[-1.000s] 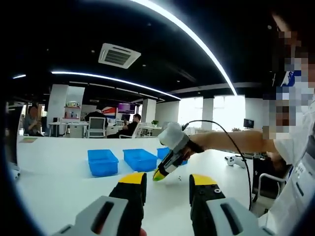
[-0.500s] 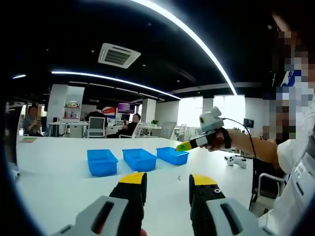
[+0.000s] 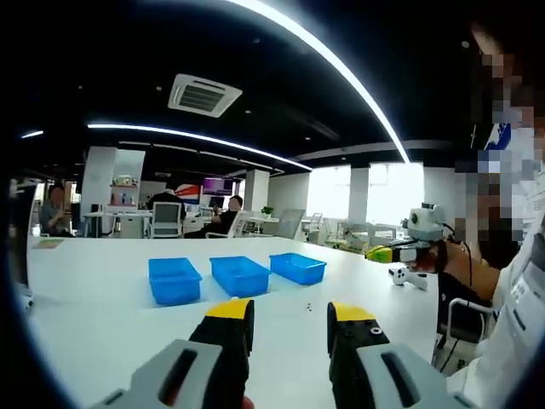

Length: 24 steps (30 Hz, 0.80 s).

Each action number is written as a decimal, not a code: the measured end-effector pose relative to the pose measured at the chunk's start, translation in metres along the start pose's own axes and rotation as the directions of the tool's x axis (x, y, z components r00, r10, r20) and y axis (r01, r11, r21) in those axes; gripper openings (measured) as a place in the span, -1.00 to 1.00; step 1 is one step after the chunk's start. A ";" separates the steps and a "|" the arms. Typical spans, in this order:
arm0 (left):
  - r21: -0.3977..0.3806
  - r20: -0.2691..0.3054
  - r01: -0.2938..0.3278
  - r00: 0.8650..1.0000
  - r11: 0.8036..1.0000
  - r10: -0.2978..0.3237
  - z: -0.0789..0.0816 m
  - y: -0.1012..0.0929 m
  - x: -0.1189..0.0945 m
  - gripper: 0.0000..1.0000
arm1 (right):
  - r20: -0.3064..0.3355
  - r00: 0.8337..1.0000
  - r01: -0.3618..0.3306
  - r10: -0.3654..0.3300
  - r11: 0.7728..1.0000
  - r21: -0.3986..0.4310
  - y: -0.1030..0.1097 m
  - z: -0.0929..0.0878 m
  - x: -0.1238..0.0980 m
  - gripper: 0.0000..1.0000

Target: Pick up the resistors one by one and place each resistor into its matching bin, sorting the parts by color and model until every resistor is separated into the correct bin for its type

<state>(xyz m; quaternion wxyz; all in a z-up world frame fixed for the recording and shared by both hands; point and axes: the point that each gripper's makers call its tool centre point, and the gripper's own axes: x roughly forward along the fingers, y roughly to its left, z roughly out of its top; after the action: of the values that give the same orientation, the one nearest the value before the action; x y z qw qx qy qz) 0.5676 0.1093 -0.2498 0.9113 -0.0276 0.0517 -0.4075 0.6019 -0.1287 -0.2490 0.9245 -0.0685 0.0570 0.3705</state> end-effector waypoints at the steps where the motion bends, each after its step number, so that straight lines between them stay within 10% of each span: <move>1: -0.001 -0.001 0.000 1.000 1.000 0.000 0.000 0.000 0.000 -0.28 | 0.018 1.000 0.009 -0.009 1.000 0.010 0.001 0.000 -0.007 -0.91; 15: 0.004 0.000 0.000 1.000 1.000 0.000 0.002 0.000 -0.001 -0.28 | 0.039 0.998 0.044 -0.046 0.998 0.054 -0.002 0.000 -0.020 -0.91; 24: 0.003 -0.002 0.009 1.000 1.000 -0.009 0.001 -0.002 0.000 -0.28 | 0.015 0.996 0.084 -0.086 0.993 0.088 -0.040 0.005 0.000 -0.91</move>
<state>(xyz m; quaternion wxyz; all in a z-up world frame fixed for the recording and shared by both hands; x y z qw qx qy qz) 0.5659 0.1077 -0.2490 0.9094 -0.0260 0.0520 -0.4117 0.6299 -0.1567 -0.2405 0.9420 -0.0268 0.0617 0.3287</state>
